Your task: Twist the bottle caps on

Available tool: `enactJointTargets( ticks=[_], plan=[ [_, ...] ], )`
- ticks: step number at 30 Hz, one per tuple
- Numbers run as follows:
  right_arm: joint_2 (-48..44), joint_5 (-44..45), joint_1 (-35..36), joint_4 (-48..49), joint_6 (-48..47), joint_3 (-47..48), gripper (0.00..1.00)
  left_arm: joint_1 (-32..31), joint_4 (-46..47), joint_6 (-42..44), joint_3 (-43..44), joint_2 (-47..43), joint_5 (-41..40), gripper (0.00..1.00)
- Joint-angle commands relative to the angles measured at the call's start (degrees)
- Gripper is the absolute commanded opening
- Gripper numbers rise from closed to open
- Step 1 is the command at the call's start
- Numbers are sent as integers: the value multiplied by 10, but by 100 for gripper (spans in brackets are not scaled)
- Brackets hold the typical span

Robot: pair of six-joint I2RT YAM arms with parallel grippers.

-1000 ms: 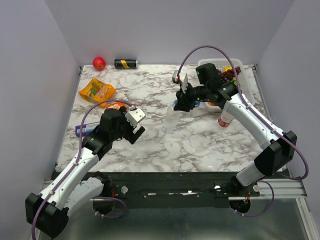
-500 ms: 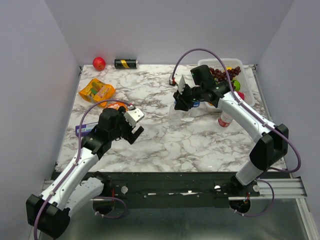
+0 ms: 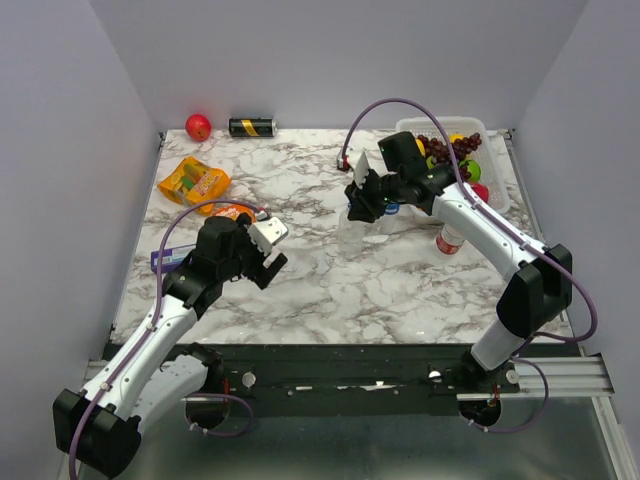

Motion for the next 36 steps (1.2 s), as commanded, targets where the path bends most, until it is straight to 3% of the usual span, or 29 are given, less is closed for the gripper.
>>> enactJointTargets(
  ticks=[1,4,11,22,29,30,36],
  plan=[
    [16,20,-3,7,12,-4,36,3,2,1,-1,-2,20,99],
    [17,20,-3,6,13,-1,37,4,2,3,1,-2,20,99],
    [17,22,-3,6,18,7,51,4,2,5,-2,-1,28,99],
    [14,16,-3,1,20,21,59,4,4,7,-3,2,35,99],
    [-30,9,-3,-62,19,67,77,4,11,-9,1,1,33,99],
    [-35,10,-3,-74,17,74,98,3,16,-12,1,1,30,99],
    [-89,83,-3,-99,100,71,100,4,53,-47,-4,5,13,99]
  ],
)
